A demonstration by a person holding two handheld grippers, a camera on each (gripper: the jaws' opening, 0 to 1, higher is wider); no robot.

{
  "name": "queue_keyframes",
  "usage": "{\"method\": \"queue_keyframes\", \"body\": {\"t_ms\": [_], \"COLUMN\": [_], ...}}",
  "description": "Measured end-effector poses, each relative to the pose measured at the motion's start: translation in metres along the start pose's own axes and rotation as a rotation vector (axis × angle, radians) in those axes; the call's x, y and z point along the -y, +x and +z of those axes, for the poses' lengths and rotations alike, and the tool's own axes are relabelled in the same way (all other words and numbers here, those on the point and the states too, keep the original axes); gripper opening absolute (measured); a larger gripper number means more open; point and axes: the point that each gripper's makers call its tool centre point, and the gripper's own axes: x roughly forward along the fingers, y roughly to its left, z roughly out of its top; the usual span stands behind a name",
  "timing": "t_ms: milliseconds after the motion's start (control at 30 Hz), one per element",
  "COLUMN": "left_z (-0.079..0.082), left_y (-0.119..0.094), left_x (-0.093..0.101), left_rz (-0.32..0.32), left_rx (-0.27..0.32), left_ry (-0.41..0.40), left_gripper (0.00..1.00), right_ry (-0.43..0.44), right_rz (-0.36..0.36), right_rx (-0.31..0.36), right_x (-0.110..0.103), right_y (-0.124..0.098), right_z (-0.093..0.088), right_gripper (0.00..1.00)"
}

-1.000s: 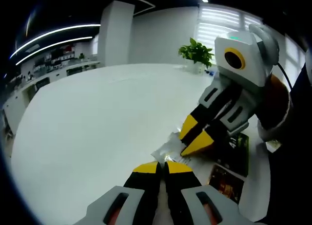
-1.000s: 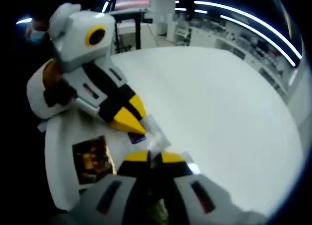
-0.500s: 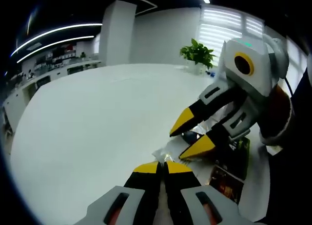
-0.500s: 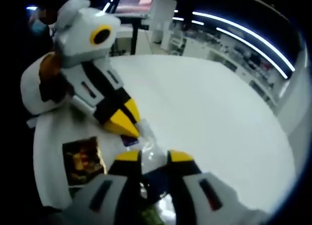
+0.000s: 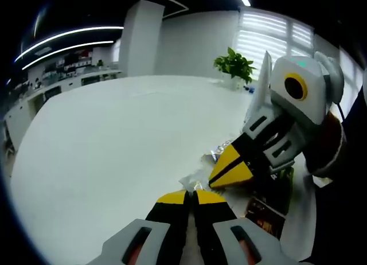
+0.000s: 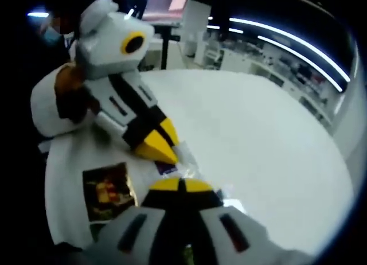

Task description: Arrange the skincare products in the storage area until every visible bottle or jar stands upright without overlapping.

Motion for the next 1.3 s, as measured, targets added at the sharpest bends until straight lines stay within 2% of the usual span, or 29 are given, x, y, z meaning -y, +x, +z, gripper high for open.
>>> {"method": "queue_keyframes", "body": {"t_ms": [200,400,567,633,733,867,1133,1167,1200,1300], "left_z": [0.0,0.002,0.011,0.014,0.01,0.002,0.0,0.0,-0.001,0.004], "left_y": [-0.003,-0.013,-0.016,-0.014,-0.006,0.0,-0.001,-0.001,-0.001,-0.004], "left_x": [-0.006,-0.018,-0.012,-0.006,0.001,0.006,0.009,0.009,0.009,0.009], "left_rz": [0.03,0.071,0.045,0.017,-0.01,-0.01,-0.002,-0.003,-0.003,-0.002], "left_rx": [0.026,0.066,0.112,0.118,0.087,0.043,0.026,0.025,0.02,0.037], "left_ry": [0.033,0.002,-0.022,-0.021,-0.023,-0.018,-0.024,-0.024,-0.023,-0.036], "left_gripper": [0.08,0.09,0.05,0.0,0.0,0.0,0.0,0.0,0.0,0.0], "right_ry": [0.062,0.075,0.072,0.072,0.069,0.06,0.044,0.018,-0.003,0.017], "right_rz": [0.018,0.026,0.028,0.027,0.024,0.016,0.005,-0.003,-0.019,-0.035], "right_rx": [0.011,0.011,0.015,0.018,0.021,0.021,0.01,0.02,0.066,0.09], "right_x": [0.001,0.001,0.001,0.001,0.001,0.001,0.0,0.0,0.001,0.002], "right_y": [0.0,0.0,0.0,0.0,-0.001,-0.001,-0.003,-0.005,-0.007,-0.016], "right_z": [-0.003,-0.003,-0.003,-0.003,-0.003,-0.003,-0.003,0.001,0.01,0.017], "right_gripper": [0.0,0.0,0.0,0.0,0.0,0.0,0.0,0.0,0.0,0.0]}}
